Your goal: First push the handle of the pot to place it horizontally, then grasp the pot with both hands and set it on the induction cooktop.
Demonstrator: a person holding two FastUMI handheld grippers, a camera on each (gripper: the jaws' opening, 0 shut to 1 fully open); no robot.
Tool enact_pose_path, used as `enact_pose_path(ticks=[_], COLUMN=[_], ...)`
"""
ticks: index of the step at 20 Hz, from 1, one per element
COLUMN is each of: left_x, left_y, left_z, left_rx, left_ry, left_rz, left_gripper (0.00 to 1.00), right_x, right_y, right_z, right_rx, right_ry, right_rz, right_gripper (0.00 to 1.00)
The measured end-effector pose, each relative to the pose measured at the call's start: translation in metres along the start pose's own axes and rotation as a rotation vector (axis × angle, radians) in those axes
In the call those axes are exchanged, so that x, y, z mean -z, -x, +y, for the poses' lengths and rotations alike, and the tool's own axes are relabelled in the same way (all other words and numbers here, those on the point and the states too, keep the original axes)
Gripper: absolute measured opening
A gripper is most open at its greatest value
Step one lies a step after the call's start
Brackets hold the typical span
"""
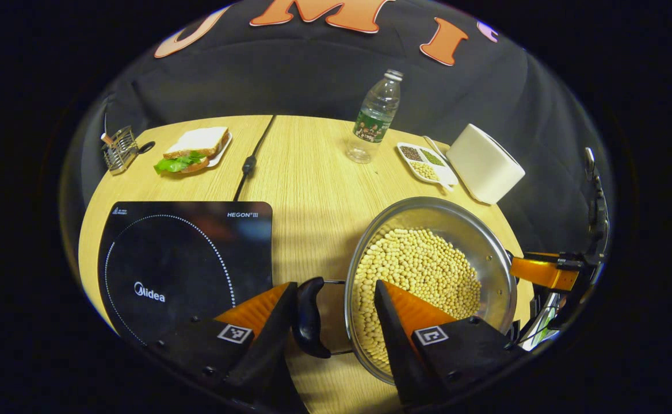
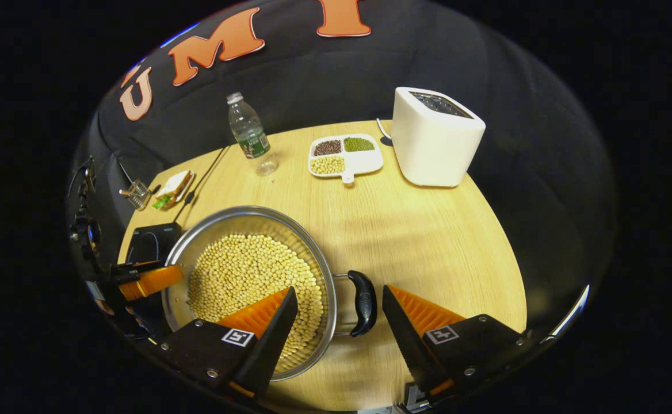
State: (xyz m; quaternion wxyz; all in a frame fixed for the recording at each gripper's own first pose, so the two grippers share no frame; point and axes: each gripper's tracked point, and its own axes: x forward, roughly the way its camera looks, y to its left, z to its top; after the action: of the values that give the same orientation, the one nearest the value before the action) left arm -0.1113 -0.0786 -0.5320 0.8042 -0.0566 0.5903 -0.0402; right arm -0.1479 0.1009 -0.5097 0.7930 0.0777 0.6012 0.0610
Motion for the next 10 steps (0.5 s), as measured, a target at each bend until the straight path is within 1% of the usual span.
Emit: enact_pose_path(ticks=[1, 2, 6, 7, 8, 9, 10], left_x=[0.003, 0.005, 0.000, 0.000, 0.000, -0.002, -0.002], left_y=[-0.002, -0.004, -0.010, -0.011, -0.014, -0.016, -0.018], left_z=[0.002, 0.003, 0.005, 0.005, 0.008, 0.008, 0.010], left_rx=[-0.011, -0.016, -0.058, -0.067, -0.087, -0.100, -0.115], left_ry=[0.006, 0.012, -0.021, -0.025, -0.023, -0.026, -0.034], left_rz=[-0.008, -0.004, -0.045, -0.053, -0.055, -0.065, -0.064], left_gripper=[0.90, 0.85, 0.80, 0.80, 0.84, 0.82, 0.74], right_x=[0.004, 0.008, 0.019, 0.020, 0.020, 0.021, 0.021], right_y=[-0.004, -0.009, -0.022, -0.026, -0.030, -0.032, -0.036], right_z=[-0.002, -0.002, -0.001, -0.001, -0.004, -0.007, -0.009], right_rx=[0.007, 0.010, 0.020, 0.026, 0.042, 0.056, 0.069], right_ry=[-0.003, -0.006, -0.013, -0.015, -0.014, -0.014, -0.018], right_rz=[0.004, 0.017, 0.038, 0.040, 0.041, 0.041, 0.044], right_gripper=[0.93, 0.92, 0.88, 0.86, 0.84, 0.81, 0.79])
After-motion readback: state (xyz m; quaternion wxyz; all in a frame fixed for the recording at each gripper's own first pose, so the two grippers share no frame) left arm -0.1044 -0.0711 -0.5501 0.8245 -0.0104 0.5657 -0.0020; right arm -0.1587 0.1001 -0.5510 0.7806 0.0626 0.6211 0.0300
